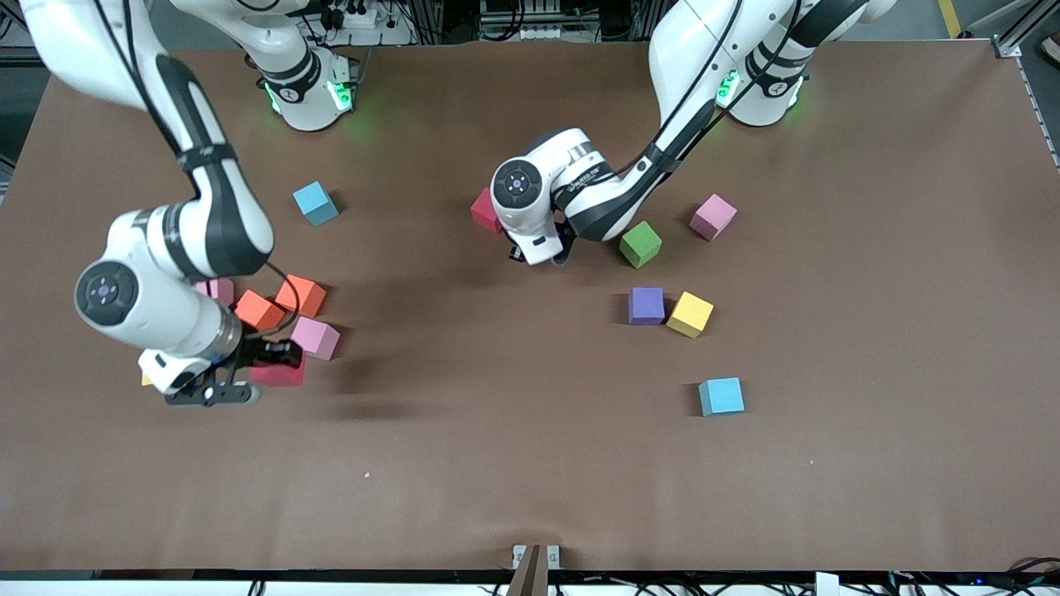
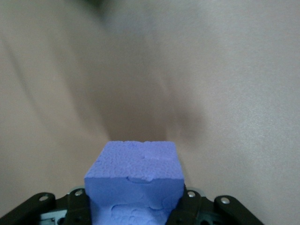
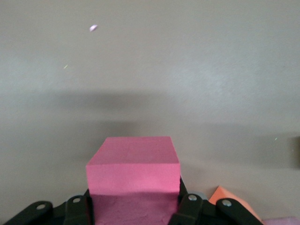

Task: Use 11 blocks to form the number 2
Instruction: 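Set the purple cube beside the pink cube while the right gripper carries pink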

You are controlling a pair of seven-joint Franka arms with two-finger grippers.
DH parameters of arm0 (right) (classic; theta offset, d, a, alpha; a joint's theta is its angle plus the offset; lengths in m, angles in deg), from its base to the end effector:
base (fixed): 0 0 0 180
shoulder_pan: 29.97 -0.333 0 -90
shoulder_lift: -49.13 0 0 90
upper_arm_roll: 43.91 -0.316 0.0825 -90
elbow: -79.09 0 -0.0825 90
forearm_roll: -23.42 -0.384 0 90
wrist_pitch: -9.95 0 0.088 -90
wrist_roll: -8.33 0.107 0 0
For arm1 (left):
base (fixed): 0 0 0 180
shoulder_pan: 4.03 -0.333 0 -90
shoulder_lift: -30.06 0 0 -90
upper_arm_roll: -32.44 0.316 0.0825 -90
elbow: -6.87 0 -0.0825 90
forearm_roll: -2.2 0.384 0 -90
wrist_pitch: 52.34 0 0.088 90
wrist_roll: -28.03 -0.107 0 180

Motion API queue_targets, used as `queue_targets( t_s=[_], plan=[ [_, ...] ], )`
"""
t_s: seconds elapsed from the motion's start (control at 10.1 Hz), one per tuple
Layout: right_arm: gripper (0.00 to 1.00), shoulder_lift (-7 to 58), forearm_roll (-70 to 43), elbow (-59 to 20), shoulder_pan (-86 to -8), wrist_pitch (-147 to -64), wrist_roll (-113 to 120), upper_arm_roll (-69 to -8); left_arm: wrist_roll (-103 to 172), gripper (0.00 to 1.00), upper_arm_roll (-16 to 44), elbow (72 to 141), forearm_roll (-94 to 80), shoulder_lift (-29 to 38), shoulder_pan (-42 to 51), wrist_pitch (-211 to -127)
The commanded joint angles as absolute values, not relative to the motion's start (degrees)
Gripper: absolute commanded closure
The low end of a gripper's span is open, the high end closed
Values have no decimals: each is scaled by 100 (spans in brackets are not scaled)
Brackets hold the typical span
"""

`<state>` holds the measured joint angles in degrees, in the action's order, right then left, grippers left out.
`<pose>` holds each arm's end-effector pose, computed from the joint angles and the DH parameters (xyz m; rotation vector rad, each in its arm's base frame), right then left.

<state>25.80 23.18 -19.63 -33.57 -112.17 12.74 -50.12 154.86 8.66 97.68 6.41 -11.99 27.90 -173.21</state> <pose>0.6497 0.1059 0.3511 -3.0924 -0.1286 0.0035 0.4156 -0.5391 0.2219 -2.3885 -1.7684 0.3246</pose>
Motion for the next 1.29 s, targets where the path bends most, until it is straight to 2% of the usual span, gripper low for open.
queue_targets(
  t_s=[0.0, 0.3, 0.69, 0.89, 1.19],
  plan=[
    [74, 3451, 2360, -3291, -3742, -11667, 574, -5033, 16141, 100, 827, 9889, 449, -1063, 2726, -17651],
    [73, 4296, 2351, -4322, -4077, -11854, 78, -5182, 16504, 100, 835, 10020, 448, -1151, 2805, -17864],
    [73, 5087, 2351, -5360, -4184, -11837, -770, -5173, 16952, 100, 818, 10617, 448, -1081, 2814, -18293],
    [73, 5431, 2351, -5642, -4218, -11671, -986, -5173, 17225, 100, 809, 10759, 457, -1029, 2831, -18496],
    [73, 5476, 2351, -5652, -4394, -11494, -986, -5173, 17454, 100, 809, 10891, 457, -993, 3024, -18602]
  ],
)
